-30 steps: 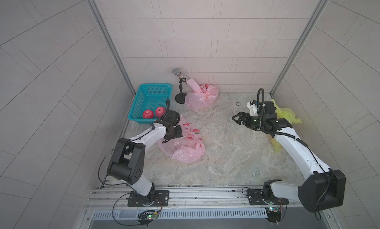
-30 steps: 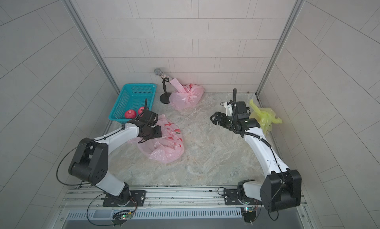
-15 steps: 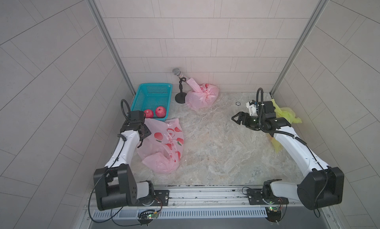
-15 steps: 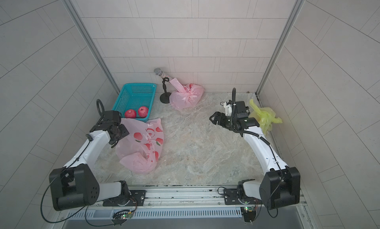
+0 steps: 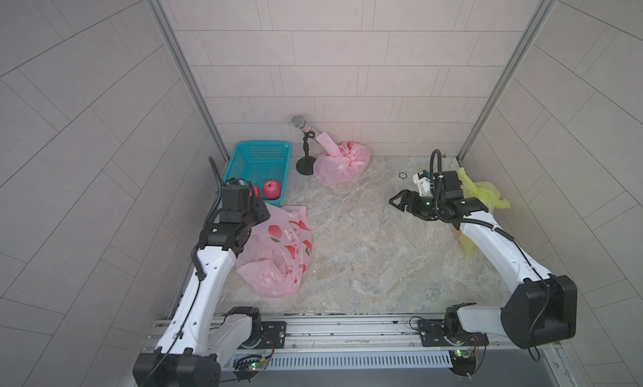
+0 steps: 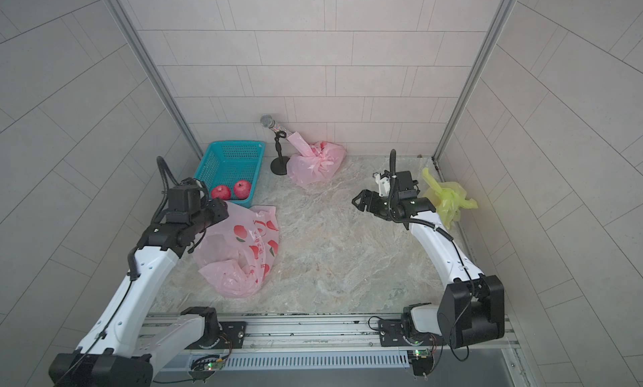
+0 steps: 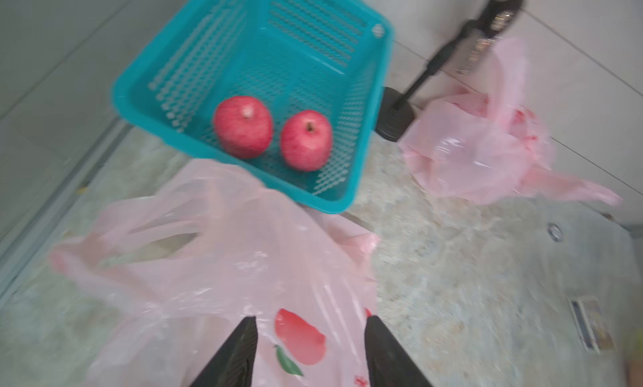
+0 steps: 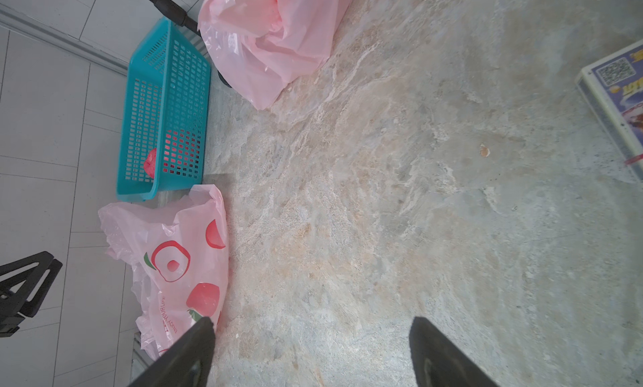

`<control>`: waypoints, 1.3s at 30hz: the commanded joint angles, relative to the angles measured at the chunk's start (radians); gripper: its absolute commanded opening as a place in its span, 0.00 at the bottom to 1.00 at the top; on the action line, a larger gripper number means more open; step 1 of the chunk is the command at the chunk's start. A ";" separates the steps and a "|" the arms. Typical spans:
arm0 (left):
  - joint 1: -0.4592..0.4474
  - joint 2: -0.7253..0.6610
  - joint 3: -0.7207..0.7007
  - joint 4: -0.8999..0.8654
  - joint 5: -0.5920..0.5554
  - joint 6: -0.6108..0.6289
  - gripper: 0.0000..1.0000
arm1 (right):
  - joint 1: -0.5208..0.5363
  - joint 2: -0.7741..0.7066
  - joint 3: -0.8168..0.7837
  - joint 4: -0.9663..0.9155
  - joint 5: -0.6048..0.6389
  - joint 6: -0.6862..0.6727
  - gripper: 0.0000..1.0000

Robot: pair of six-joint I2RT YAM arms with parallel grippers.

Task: Untie the knot of a plastic bag & take out the apple
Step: Move the plastic bag to the corner of the board.

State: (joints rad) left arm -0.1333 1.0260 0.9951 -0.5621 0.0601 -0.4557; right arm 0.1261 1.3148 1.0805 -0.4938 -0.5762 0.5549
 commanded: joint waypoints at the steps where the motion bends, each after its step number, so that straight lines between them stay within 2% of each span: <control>1: -0.135 0.108 0.081 0.070 0.108 0.017 0.55 | 0.019 0.001 0.009 0.022 -0.009 0.005 0.89; 5: -0.308 0.334 0.157 0.099 0.223 0.009 0.55 | 0.025 -0.007 0.004 0.029 -0.006 0.010 0.89; 7: -0.338 0.450 0.195 0.072 0.289 -0.014 0.55 | 0.025 -0.011 0.004 0.029 -0.001 0.008 0.90; 11: -0.332 0.562 0.148 0.049 0.250 -0.083 0.54 | 0.025 -0.011 0.010 0.027 0.007 0.001 0.91; 13: -0.314 0.558 0.094 0.024 0.167 -0.106 0.54 | 0.026 -0.014 0.012 0.024 0.016 -0.001 0.91; 17: -0.210 0.489 -0.076 0.046 0.125 -0.152 0.55 | 0.025 -0.016 0.001 0.026 0.018 0.000 0.92; 21: -0.002 0.400 -0.220 0.050 0.091 -0.133 0.55 | 0.025 -0.025 -0.016 0.032 0.017 0.004 0.93; 24: 0.144 0.330 -0.246 0.048 0.040 -0.083 0.55 | 0.025 -0.025 -0.018 0.029 0.018 0.003 0.93; 27: 0.230 0.318 -0.216 0.091 -0.012 -0.059 0.55 | 0.026 -0.018 -0.020 0.035 0.011 0.005 0.93; 30: 0.271 0.356 -0.127 0.086 -0.030 -0.046 0.56 | 0.031 -0.008 -0.014 0.035 0.006 0.004 0.93; 33: 0.269 0.390 -0.033 0.054 0.065 -0.041 0.60 | 0.039 0.003 0.003 0.019 0.005 -0.006 0.94; 36: 0.231 0.311 -0.018 0.062 0.092 -0.065 0.66 | 0.041 0.007 0.012 0.012 0.009 -0.008 0.95; 39: 0.161 0.231 0.031 -0.001 0.080 -0.059 0.72 | 0.042 0.013 0.021 0.002 0.014 -0.013 0.97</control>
State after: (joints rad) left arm 0.0746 1.3281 0.9710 -0.5045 0.1310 -0.5068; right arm 0.1635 1.3186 1.0737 -0.4770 -0.5713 0.5533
